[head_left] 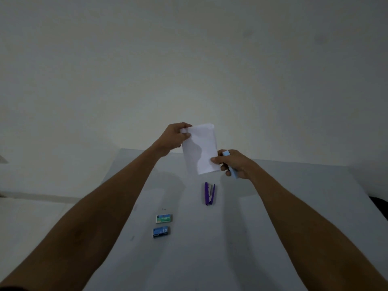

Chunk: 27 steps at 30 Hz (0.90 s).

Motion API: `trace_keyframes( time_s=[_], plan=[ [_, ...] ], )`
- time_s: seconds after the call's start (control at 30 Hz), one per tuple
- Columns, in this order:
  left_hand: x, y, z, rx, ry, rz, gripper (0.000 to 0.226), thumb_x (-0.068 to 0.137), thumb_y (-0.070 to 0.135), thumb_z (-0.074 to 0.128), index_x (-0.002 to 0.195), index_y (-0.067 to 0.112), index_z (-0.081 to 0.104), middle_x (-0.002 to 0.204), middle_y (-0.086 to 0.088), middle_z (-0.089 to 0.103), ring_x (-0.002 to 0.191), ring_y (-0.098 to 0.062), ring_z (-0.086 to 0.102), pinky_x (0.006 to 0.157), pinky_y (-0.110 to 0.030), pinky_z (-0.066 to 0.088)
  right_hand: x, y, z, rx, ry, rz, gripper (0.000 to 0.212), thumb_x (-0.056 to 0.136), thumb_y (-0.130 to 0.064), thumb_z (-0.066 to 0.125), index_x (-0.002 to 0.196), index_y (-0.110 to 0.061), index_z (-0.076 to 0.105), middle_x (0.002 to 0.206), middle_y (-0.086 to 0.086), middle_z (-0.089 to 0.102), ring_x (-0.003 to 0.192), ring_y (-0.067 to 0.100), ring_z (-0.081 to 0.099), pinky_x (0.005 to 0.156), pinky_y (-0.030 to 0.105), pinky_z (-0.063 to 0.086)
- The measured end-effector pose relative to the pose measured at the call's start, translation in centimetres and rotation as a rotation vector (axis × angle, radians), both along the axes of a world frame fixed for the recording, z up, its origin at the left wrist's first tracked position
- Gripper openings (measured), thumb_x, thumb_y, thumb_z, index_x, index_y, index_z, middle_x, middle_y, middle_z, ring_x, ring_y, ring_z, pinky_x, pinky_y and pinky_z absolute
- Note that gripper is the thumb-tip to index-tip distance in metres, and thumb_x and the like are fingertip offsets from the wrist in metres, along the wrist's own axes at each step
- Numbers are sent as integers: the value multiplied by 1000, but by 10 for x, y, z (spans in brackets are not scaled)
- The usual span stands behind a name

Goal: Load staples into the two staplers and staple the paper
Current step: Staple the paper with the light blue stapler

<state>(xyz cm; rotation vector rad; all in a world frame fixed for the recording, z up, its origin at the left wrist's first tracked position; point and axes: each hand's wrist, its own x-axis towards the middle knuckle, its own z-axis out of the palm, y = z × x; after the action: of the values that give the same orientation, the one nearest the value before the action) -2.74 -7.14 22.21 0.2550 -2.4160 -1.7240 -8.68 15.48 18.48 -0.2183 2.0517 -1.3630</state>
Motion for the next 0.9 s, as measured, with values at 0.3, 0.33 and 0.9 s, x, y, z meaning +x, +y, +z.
trace_keyframes(
  time_s=[0.3, 0.33, 0.9],
  plan=[
    [0, 16, -11, 342, -220, 124, 48, 78, 42, 75, 109, 7, 65, 99, -8, 70, 82, -21, 66, 78, -36, 53, 3, -11, 3, -408, -168, -425, 40, 83, -20, 74, 58, -23, 42, 56, 0, 48, 50, 14, 46, 41, 20, 35],
    [3, 19, -16, 392, -260, 75, 47, 77, 40, 76, 108, 5, 67, 99, -9, 71, 83, -21, 67, 79, -37, 55, 5, -12, 4, -432, -185, -453, 39, 82, -21, 74, 59, -23, 44, 55, 0, 49, 50, 14, 48, 41, 21, 36],
    [2, 46, -39, 622, -176, 124, 23, 85, -4, 65, 104, -15, 60, 78, -18, 66, 59, -21, 66, 59, -25, 60, 10, -7, 2, -434, -330, -187, 46, 93, -44, 45, 110, -3, 57, 84, 13, 61, 58, 18, 49, 48, 25, 42]
  ],
)
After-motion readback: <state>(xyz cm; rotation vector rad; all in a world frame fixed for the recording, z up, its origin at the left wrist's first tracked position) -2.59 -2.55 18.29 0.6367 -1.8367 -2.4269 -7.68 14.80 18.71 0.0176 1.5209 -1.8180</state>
